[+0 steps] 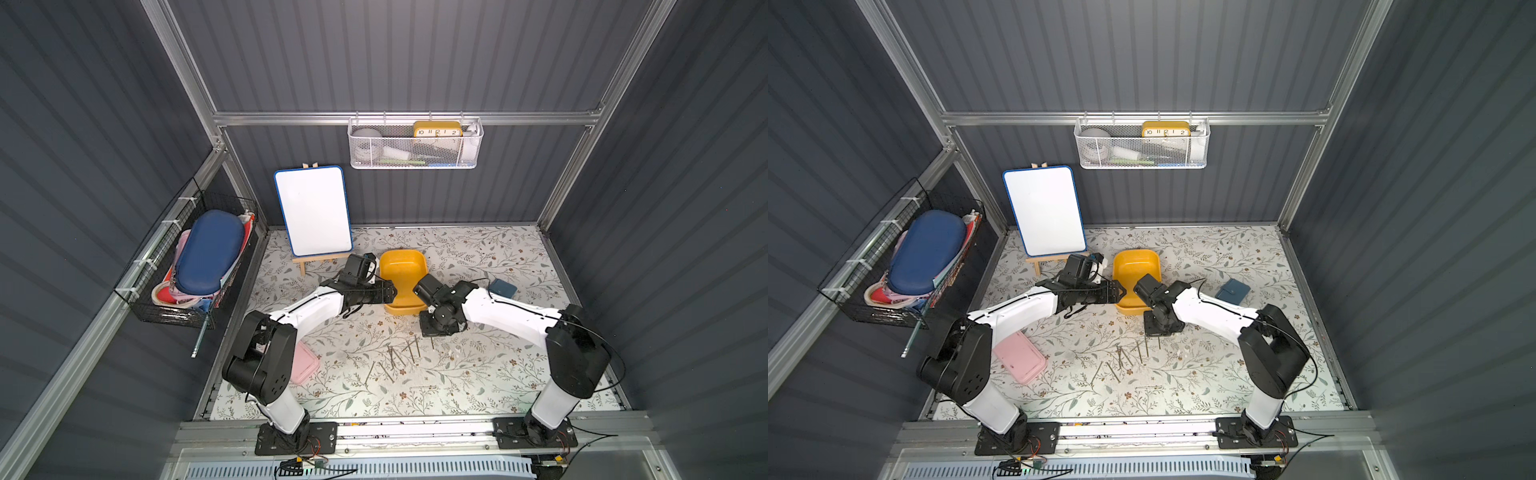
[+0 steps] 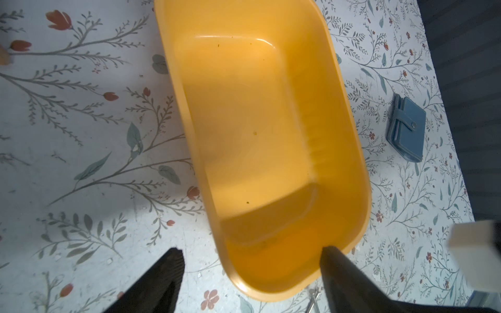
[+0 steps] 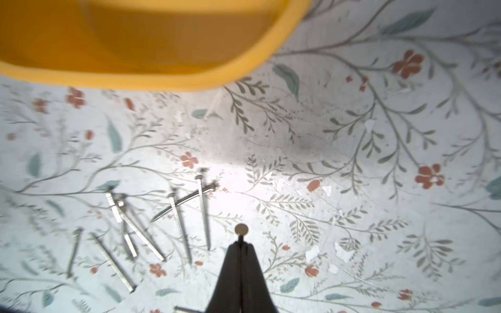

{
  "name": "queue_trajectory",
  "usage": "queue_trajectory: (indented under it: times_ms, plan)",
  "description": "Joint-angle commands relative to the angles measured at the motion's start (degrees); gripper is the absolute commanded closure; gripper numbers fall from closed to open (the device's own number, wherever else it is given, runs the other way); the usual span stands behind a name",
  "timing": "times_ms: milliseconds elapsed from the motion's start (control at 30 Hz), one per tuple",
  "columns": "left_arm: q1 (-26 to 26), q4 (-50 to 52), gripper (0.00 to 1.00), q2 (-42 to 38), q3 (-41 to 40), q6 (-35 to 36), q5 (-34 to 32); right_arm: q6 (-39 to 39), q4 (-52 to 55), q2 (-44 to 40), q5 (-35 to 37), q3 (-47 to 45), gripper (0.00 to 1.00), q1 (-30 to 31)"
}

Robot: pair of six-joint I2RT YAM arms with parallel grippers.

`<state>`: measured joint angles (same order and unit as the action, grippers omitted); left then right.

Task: Put the nails on the desktop into the storage box
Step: Pick up the nail from the center of the board, then place the nail in the storage box.

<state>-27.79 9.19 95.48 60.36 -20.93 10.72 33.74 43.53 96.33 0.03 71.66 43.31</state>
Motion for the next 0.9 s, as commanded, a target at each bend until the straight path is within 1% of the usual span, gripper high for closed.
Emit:
queue_trajectory:
  times_ms: [0, 67, 167, 333, 400, 467, 533, 600, 733, 867]
  plan:
    - [-0.3, -0.1, 0.15, -0.2, -0.9, -0.1, 1.1, -2.6, 2.4, -2.9, -2.9, 4.3, 1.00, -1.0]
    - [-0.2, -0.3, 0.14, -0.7, -1.1, -0.4, 0.9, -4.2, 1.4, -2.3, -3.6, 7.2, 1.00, -2.2]
    - [-0.2, 0.1, 0.10, -2.2, -1.3, -0.9, -0.2, -7.0, 5.2, 3.9, -5.5, 17.9, 1.00, -5.5]
    - [0.9, 0.9, 0.06, -7.3, -3.6, -1.5, -1.7, -9.2, 9.1, 20.0, -12.7, 36.7, 1.00, -9.6]
    - [1.5, 1.1, 0.04, -9.1, -4.7, -1.7, -1.7, -9.7, 12.6, 27.2, -13.6, 44.3, 1.00, -10.1]
    - [2.0, 1.5, 0.04, -10.5, -5.5, -1.7, -1.9, -9.3, 15.0, 33.1, -17.6, 50.6, 1.00, -10.3]
    - [2.4, 2.1, 0.04, -11.8, -6.2, -1.8, -1.9, -7.5, 13.9, 36.8, -18.6, 52.5, 1.00, -10.2]
    - [2.6, 2.4, 0.04, -12.8, -6.8, -1.8, -2.0, -6.4, 11.6, 38.6, -19.4, 52.2, 1.00, -10.2]
    - [2.8, 2.6, 0.04, -14.2, -7.7, -1.9, -1.9, -5.2, 9.4, 41.6, -19.8, 52.2, 1.00, -9.9]
    - [3.0, 2.8, 0.04, -14.7, -8.3, -2.0, -2.0, -4.3, 7.7, 42.8, -19.6, 50.9, 1.00, -9.5]
